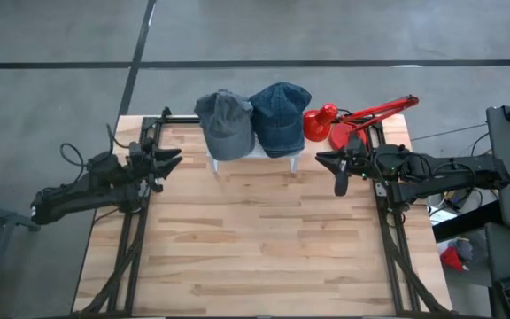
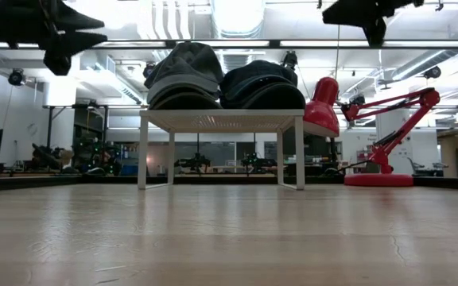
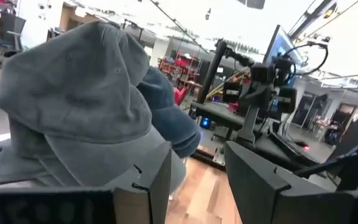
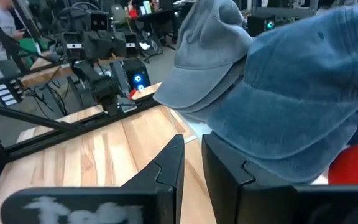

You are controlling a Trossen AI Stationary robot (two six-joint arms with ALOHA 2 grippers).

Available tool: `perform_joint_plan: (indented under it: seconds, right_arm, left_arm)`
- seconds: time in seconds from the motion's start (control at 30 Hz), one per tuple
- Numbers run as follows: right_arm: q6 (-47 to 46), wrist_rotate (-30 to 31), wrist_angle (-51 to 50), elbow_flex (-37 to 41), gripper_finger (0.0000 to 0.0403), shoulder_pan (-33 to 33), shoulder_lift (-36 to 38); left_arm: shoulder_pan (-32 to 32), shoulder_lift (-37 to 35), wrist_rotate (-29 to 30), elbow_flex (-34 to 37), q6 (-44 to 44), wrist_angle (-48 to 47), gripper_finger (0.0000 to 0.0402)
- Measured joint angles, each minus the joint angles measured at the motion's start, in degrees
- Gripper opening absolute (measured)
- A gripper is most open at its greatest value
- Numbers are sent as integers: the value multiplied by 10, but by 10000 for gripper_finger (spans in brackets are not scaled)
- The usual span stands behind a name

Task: Pick & Place hat
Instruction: Return to Home Position

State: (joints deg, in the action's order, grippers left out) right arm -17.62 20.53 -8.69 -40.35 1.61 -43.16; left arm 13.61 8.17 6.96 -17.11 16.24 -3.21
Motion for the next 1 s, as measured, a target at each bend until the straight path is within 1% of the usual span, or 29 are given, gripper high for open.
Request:
perform_joint_plan:
  seconds: [0.13, 0.37, 0.57, 0.73, 0.9, 1.0]
  right_arm:
    - [-17, 0, 22, 39, 52, 0, 20]
    - [-19, 0, 77, 90, 52, 0, 47]
    - [-19, 1, 84, 111, 52, 0, 61]
    - [-16, 1, 113, 135, 52, 0, 65]
    - [-19, 1, 111, 150, 52, 0, 72]
    - [-18, 0, 112, 155, 52, 0, 89]
  left_arm:
    - [0, -7, 0, 23, 0, 32, 151]
    - [0, -8, 0, 50, -3, 37, 151]
    - [0, -7, 0, 74, 0, 63, 151]
    - [0, -7, -1, 90, 2, 82, 151]
    - [0, -7, -1, 109, 4, 98, 151]
    - [0, -7, -2, 109, 3, 101, 151]
